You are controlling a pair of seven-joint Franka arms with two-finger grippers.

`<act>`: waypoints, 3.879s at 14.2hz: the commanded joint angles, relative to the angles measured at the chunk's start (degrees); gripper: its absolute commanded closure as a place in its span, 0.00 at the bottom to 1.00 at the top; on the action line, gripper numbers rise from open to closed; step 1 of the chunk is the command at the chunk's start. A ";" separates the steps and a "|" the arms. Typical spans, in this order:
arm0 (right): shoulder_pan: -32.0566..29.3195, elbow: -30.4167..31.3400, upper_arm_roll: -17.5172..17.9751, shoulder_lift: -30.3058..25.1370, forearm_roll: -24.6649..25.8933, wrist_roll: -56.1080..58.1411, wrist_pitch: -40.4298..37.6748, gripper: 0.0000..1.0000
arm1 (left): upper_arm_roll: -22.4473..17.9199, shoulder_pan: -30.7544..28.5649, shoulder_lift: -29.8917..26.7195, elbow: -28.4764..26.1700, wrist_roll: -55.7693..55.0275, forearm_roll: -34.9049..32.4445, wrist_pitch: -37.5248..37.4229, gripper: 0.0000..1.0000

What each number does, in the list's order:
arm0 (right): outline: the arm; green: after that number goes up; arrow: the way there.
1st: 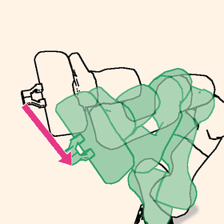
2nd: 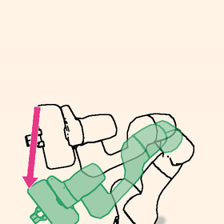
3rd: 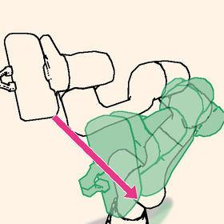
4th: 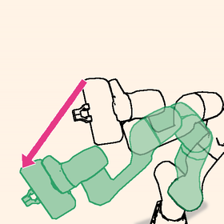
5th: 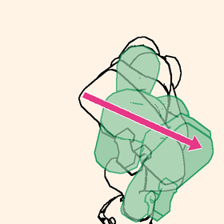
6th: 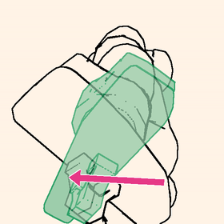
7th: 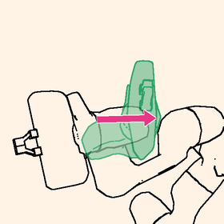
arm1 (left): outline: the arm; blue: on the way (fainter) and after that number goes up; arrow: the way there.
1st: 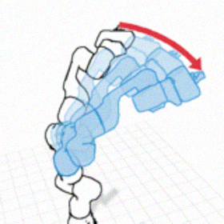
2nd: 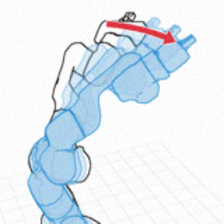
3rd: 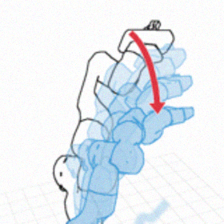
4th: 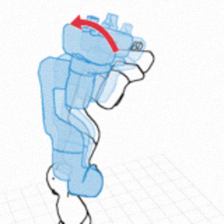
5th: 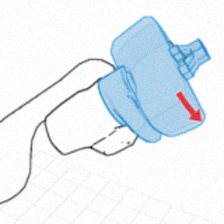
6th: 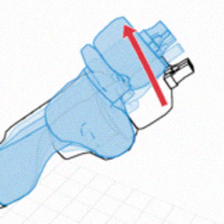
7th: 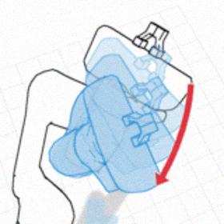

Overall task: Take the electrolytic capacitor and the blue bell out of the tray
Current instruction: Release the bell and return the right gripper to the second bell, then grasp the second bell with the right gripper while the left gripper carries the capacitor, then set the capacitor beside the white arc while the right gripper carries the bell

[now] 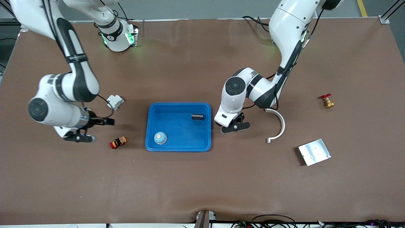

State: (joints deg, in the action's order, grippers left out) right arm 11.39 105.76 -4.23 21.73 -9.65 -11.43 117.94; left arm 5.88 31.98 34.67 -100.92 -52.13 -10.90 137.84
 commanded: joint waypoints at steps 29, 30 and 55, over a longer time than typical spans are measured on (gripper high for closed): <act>15.24 -17.78 0.98 21.86 -1.86 -36.47 8.90 0.62 | 0.97 -16.06 -6.20 -21.25 32.52 -0.35 14.83 1.00; 15.15 -17.96 0.98 21.51 -1.77 -36.47 7.76 0.78 | 0.97 -16.07 -6.02 -20.99 32.70 -0.26 14.83 1.00; -7.88 -4.51 -1.92 9.99 8.60 16.62 2.99 0.91 | 3.78 -15.19 -7.52 -11.34 14.79 0.61 2.48 0.00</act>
State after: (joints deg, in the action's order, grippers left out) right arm 3.92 99.72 -6.19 32.46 -1.98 4.20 119.38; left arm 8.50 16.57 28.72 -115.97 -34.01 -10.90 147.65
